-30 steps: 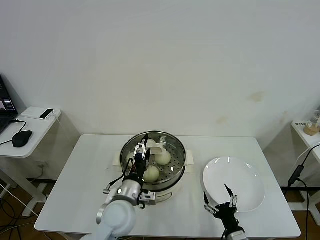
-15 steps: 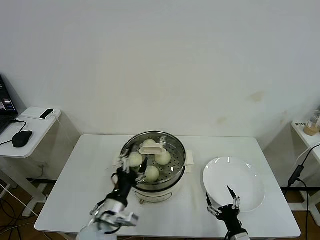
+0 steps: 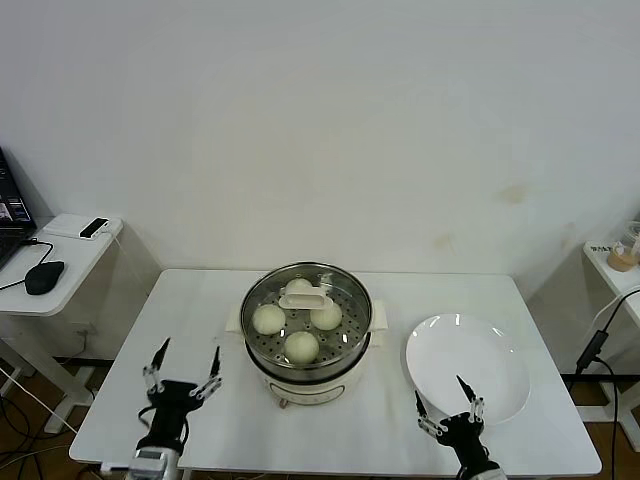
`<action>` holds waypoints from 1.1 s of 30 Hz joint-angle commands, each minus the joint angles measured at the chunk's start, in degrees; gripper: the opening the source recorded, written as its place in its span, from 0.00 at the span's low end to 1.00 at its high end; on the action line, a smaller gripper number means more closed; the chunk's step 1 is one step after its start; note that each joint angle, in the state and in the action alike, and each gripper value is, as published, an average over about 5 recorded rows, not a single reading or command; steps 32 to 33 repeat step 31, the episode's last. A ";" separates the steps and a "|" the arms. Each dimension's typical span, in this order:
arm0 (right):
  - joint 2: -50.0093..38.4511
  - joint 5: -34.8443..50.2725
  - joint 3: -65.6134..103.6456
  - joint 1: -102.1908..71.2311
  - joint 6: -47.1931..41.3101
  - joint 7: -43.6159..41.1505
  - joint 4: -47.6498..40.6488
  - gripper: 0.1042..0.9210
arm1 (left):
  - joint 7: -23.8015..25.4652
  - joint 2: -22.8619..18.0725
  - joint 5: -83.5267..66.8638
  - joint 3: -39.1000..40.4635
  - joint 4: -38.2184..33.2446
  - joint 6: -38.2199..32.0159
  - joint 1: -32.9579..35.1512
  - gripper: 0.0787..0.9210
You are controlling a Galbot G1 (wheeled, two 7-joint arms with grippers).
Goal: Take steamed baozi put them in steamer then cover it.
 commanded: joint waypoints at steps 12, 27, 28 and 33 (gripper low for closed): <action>-1.15 2.96 -0.93 -1.08 -0.75 -0.97 0.80 0.88 | 0.31 -1.36 -15.33 -6.94 3.34 -2.41 8.01 0.88; -5.51 12.81 -3.81 -1.76 -4.27 0.03 2.22 0.88 | 2.48 -2.19 -15.15 -7.97 2.40 1.77 7.80 0.88; -5.56 13.58 -3.76 -1.79 -4.52 0.27 2.48 0.88 | 2.60 -2.18 -15.21 -7.99 2.33 2.13 7.87 0.88; -5.61 14.85 -3.61 -1.84 -4.88 0.77 2.95 0.88 | 2.67 -2.36 -15.30 -8.00 2.16 2.91 7.98 0.88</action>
